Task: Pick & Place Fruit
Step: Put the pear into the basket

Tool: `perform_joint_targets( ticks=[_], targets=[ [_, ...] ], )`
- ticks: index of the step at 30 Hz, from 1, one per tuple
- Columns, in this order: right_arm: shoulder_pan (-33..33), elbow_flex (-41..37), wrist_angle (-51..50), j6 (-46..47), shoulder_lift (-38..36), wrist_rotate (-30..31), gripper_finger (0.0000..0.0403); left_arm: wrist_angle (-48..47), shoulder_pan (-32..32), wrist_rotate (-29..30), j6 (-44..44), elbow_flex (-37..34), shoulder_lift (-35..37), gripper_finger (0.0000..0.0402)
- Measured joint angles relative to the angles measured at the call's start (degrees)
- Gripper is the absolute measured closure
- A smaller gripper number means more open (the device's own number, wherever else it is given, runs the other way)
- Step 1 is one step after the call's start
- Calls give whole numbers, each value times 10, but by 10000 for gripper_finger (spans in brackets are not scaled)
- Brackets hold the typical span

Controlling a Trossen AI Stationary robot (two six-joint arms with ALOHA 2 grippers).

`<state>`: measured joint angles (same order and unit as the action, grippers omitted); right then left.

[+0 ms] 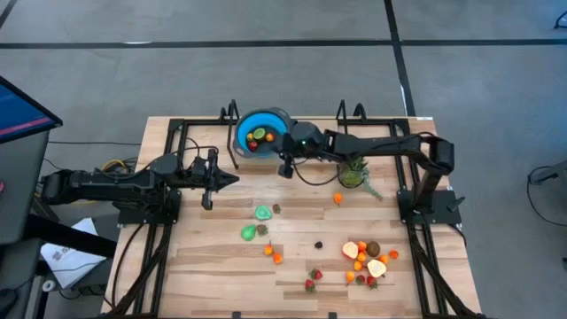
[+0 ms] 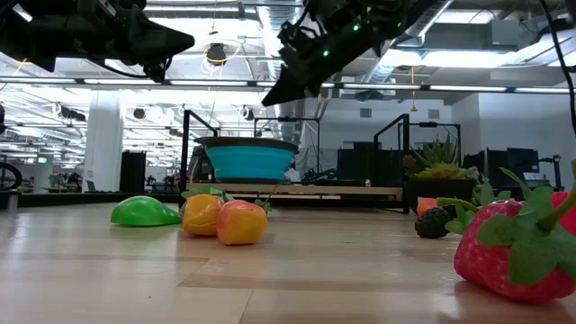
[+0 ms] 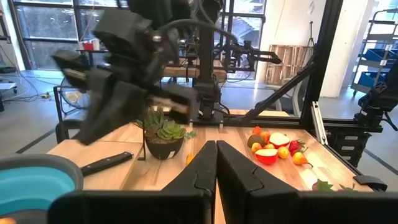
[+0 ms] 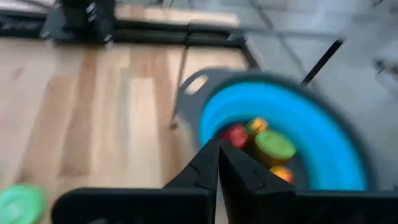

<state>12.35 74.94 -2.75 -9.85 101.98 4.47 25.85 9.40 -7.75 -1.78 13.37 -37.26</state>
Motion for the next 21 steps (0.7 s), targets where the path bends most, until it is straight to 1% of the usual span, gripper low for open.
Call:
perform_joint_targets(
  ticks=[3,9,14,21],
  targets=[
    [-18,0,-57,37,-24,0,390,-1,0,0,0,0,0,399],
    [-54,0,-188,69,-77,2,400,-2,0,0,0,0,0,399],
    [-76,0,-294,124,-107,4,401,-4,0,0,0,0,0,399],
    [-116,-1,-453,268,-124,93,402,-5,0,0,0,0,0,399]
  ],
)
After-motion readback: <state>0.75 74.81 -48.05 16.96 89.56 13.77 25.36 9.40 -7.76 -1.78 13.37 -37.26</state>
